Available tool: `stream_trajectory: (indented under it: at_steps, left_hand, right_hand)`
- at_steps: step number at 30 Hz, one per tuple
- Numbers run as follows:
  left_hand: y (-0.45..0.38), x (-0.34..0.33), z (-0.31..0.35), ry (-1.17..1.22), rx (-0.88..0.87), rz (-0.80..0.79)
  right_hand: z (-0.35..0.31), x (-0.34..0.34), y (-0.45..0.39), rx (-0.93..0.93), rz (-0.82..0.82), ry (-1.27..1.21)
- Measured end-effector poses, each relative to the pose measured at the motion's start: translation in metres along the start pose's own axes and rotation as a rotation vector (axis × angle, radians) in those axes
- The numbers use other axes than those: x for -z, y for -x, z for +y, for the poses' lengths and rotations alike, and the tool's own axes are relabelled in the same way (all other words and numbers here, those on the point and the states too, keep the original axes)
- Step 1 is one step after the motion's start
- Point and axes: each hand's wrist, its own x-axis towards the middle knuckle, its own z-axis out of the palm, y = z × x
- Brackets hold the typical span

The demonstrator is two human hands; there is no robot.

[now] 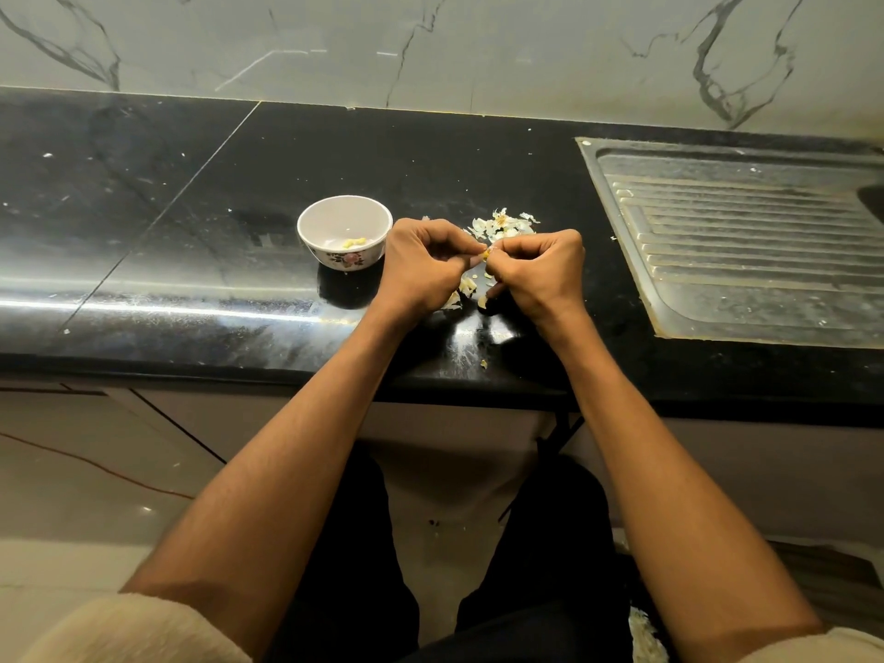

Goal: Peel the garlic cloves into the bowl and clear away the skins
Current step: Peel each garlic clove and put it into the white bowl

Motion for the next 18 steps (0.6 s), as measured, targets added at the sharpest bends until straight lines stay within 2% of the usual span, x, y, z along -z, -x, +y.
stream_trajectory:
  at_steps: [7,18]
  left_hand:
    - [-0.0016,-0.0007,-0.0036,0.094,0.052,0.025]
    - [-0.0035,0.0015,-0.0026,0.157,0.099,-0.005]
  right_hand:
    - [-0.0045,0.0008,-0.0019,-0.091,-0.002,-0.146]
    - [-0.0051,0.0017,-0.002,-0.054,-0.008,-0.162]
